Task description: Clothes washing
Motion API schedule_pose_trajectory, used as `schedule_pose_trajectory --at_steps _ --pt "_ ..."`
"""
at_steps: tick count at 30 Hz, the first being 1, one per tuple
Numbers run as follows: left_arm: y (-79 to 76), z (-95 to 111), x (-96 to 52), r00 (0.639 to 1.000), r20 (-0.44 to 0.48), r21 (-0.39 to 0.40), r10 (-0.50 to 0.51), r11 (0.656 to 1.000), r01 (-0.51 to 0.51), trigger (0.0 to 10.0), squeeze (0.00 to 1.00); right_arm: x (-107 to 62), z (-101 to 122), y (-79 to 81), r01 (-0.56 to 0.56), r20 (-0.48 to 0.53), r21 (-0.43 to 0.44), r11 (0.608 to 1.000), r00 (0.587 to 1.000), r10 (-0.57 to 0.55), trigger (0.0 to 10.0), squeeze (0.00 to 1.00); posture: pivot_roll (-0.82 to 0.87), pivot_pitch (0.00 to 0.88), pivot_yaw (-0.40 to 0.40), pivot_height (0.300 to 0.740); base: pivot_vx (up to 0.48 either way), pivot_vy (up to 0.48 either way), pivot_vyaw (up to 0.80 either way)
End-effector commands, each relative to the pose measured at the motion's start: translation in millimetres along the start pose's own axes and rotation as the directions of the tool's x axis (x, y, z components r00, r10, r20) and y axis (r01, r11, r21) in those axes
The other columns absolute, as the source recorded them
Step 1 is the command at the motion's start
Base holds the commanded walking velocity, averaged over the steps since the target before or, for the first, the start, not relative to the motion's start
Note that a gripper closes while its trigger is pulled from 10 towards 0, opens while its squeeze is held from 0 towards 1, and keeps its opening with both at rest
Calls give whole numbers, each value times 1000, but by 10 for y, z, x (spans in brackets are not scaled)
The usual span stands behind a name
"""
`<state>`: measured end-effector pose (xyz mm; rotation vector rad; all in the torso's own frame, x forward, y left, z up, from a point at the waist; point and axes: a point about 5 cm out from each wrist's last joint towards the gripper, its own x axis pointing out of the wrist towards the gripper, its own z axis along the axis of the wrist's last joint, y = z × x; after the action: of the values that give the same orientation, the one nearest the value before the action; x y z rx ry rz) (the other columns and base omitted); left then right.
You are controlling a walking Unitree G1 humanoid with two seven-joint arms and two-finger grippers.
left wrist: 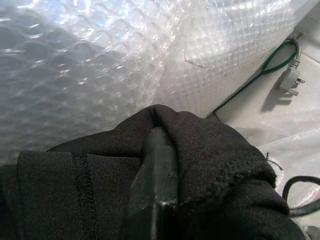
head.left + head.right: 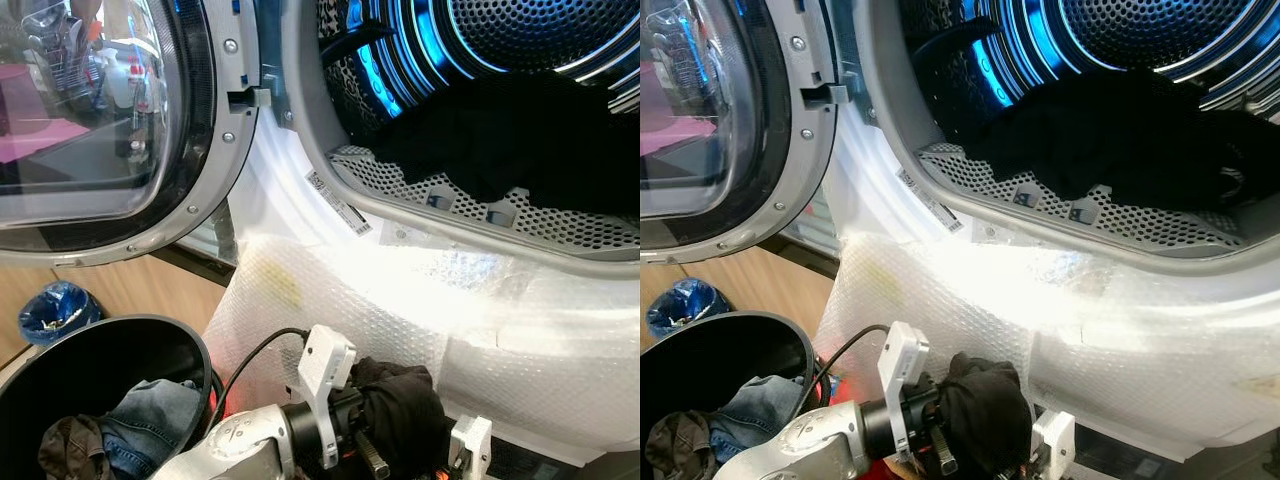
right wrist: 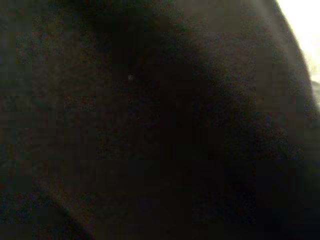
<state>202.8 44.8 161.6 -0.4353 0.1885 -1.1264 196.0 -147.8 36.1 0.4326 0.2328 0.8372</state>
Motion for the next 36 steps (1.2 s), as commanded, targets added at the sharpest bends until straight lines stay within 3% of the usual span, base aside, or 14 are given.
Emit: schedule_pose_trajectory --at_steps 1,2,3,4,5,10,11,17,20,24,28,34,35,36 --pt "-51 64 -45 1000 18 13 -3 1000 3 2314 0 -37 18 -11 9 9 -1 1000 1000 -9 0 0 20 102 -7 740 0 0 0" --pt "-51 64 -45 1000 18 13 -3 1000 3 2314 0 -37 18 -11 9 9 -1 1000 1000 -9 0 0 20 102 -7 740 0 0 0" --pt "-50 69 -61 1000 18 15 4 1000 -4 3255 0 -33 18 -9 8 11 0 1000 1000 -8 0 0 22 100 -5 740 0 0 0" --pt "-45 76 -75 1000 19 22 12 1000 -13 5255 0 -28 18 -7 8 13 1 1000 1000 -8 0 0 22 100 -4 740 0 0 0" --pt "-31 91 -109 999 20 55 32 998 -33 10000 0 -16 16 9 -2 17 8 1000 1000 2 0 0 30 95 0 740 0 0 0" --pt "-52 97 -192 1000 9 64 23 998 -23 10000 0 7 -7 35 -19 20 18 1000 1000 19 0 0 46 80 17 740 0 0 0" --pt "-75 93 -243 1000 -14 51 10 999 -9 10000 1000 19 -18 35 -25 23 22 999 999 24 0 0 53 71 31 740 0 0 0" --pt "-130 73 -424 995 -96 43 -11 999 15 10000 1000 51 -60 78 -55 27 31 998 998 54 0 0 53 56 56 740 0 0 0" --pt "-106 84 -704 981 -194 54 22 998 -11 10000 1000 32 -101 120 -67 31 42 997 997 65 0 0 61 47 73 740 0 0 0" --pt "-60 110 -867 966 -249 72 64 996 -48 10000 1000 2 -126 119 -66 23 47 997 998 65 0 0 66 46 77 740 0 0 0" --pt "-67 73 -1079 924 -361 113 126 989 -91 10000 1000 -36 -146 106 -75 0 46 996 997 75 0 0 78 56 81 740 0 0 0" --pt "-13 50 -1230 891 -368 162 266 962 -221 10000 1000 -68 -143 85 -74 -10 42 996 997 75 0 0 93 63 81 740 0 0 0" --pt "58 106 -1298 872 -303 208 383 920 -332 10000 1000 -84 -152 78 -76 -17 43 996 997 77 0 0 102 67 79 740 0 0 0" --pt "58 106 -1298 872 -303 208 383 920 -332 10000 1000 -84 -152 78 -76 -17 43 996 997 77 0 0 102 67 79 740 0 0 0"
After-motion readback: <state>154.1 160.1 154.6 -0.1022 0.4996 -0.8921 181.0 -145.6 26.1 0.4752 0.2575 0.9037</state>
